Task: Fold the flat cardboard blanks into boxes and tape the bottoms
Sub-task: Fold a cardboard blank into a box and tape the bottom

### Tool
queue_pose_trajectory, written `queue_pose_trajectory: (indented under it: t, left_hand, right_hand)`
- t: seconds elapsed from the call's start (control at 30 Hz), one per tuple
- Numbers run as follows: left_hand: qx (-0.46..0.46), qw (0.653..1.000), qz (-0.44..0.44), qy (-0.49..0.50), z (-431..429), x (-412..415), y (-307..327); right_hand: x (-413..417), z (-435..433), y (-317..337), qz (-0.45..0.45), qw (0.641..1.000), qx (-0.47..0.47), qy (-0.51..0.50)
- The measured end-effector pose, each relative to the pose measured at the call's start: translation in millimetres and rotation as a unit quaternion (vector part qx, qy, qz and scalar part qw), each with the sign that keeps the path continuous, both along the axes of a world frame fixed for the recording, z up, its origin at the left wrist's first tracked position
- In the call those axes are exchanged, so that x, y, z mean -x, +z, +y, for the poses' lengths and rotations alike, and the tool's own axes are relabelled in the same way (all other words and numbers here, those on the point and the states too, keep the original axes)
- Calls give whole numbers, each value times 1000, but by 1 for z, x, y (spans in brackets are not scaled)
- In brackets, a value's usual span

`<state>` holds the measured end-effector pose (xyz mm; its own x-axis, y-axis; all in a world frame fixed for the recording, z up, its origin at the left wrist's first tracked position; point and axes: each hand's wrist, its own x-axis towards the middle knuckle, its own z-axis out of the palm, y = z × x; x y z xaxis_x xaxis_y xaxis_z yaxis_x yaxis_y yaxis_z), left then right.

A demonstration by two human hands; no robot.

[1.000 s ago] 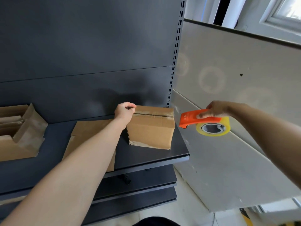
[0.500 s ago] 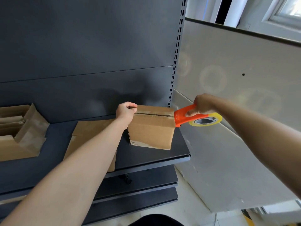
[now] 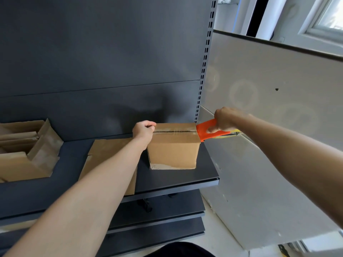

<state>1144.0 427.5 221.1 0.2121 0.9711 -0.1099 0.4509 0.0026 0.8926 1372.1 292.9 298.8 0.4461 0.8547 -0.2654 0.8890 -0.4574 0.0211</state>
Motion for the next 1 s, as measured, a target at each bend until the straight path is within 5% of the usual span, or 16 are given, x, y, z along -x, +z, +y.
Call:
queue_pose_trajectory:
  t: [0.13, 0.4, 0.6, 0.8, 1.0]
  left_hand:
    - [-2, 1000, 1, 1, 5, 11, -1]
    - [-5, 1000, -3, 10, 4, 14, 0]
    - [47, 998, -29, -35, 3, 22, -1]
    - [36, 998, -5, -54, -1, 13, 1]
    - [32, 998, -7, -56, 3, 13, -3]
  right_hand:
    - [-5, 0, -10, 77, 997, 4, -18]
    - [16, 11, 3, -9, 1000, 7, 27]
    - [10, 9, -3, 60, 998, 30, -5]
    - [44, 12, -24, -173, 973, 51, 140]
    - [15, 17, -56, 38, 996, -5, -84]
